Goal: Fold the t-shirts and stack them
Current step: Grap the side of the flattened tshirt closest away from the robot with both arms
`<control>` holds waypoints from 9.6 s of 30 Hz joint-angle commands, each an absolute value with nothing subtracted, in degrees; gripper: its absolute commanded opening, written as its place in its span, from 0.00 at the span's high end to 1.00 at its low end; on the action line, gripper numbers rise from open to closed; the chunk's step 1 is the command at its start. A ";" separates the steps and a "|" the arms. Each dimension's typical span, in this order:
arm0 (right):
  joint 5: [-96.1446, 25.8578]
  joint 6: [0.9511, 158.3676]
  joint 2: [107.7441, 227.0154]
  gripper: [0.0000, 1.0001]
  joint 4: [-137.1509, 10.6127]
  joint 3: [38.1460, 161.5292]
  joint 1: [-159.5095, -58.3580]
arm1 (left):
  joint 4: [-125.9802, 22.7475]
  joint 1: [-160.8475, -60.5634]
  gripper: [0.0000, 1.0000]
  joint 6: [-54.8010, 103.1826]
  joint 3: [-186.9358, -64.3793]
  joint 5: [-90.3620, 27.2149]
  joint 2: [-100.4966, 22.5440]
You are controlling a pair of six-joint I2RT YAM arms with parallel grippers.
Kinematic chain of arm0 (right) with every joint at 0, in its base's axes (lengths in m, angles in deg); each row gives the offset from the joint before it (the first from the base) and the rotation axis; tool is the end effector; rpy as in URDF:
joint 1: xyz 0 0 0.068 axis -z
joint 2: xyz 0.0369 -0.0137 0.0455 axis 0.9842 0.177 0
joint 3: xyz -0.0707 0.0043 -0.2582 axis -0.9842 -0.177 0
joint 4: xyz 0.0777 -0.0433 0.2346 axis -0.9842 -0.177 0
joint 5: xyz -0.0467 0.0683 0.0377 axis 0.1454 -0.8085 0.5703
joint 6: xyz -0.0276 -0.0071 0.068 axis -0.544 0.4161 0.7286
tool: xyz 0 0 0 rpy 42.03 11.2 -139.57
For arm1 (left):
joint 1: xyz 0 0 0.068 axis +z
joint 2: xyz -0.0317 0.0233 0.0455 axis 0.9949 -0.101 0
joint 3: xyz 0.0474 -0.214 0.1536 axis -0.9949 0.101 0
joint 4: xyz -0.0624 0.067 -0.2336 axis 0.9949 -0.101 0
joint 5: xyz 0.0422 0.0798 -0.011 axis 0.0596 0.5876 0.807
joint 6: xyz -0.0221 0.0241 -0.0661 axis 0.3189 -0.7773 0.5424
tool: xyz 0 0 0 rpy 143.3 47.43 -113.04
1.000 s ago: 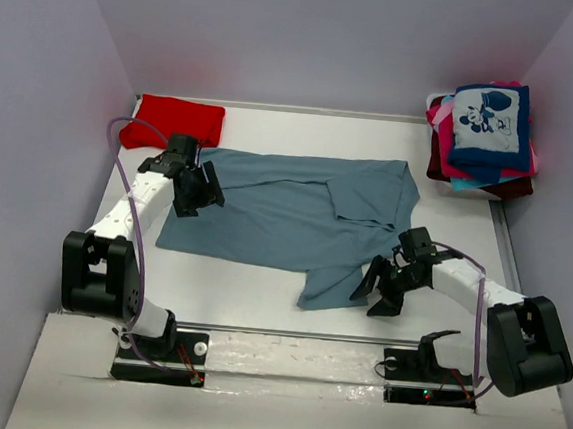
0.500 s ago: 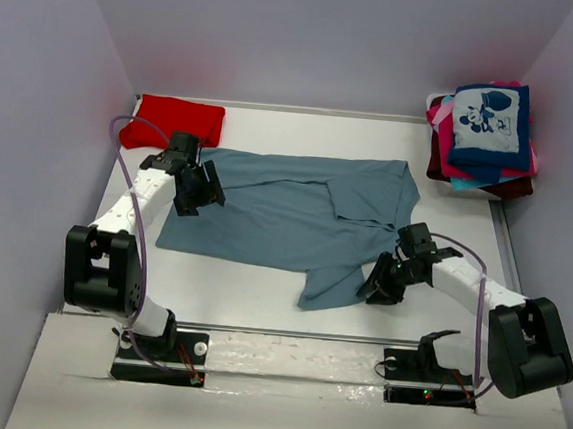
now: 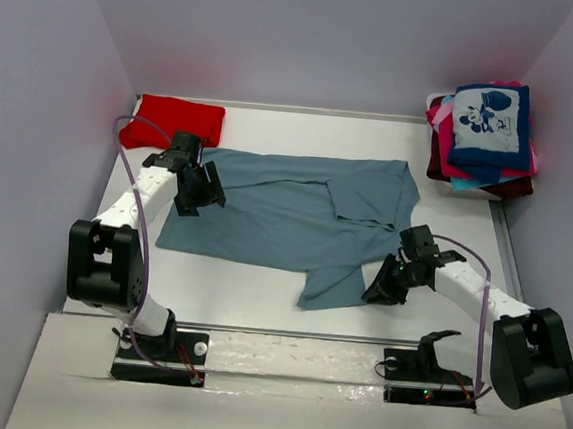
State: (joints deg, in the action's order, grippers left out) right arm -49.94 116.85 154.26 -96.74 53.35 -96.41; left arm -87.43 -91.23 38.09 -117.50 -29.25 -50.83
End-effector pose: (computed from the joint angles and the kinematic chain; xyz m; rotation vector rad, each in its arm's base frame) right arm 0.1669 0.0744 0.1285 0.6219 2.9283 0.7398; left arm 0.3166 -0.0454 0.2214 -0.3766 2.5679 -0.3446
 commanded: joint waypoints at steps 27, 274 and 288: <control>-49.56 116.00 162.15 0.54 -92.56 54.52 -96.77 | -88.44 -91.15 0.22 36.43 -121.60 -28.85 -51.90; -39.46 108.44 176.74 0.93 -119.36 105.85 -92.29 | -90.46 -73.13 0.94 34.41 -114.22 -27.26 -53.66; -32.43 110.99 177.44 0.93 -122.96 110.95 -90.98 | -88.88 -74.19 0.94 36.16 -121.95 -30.87 -57.08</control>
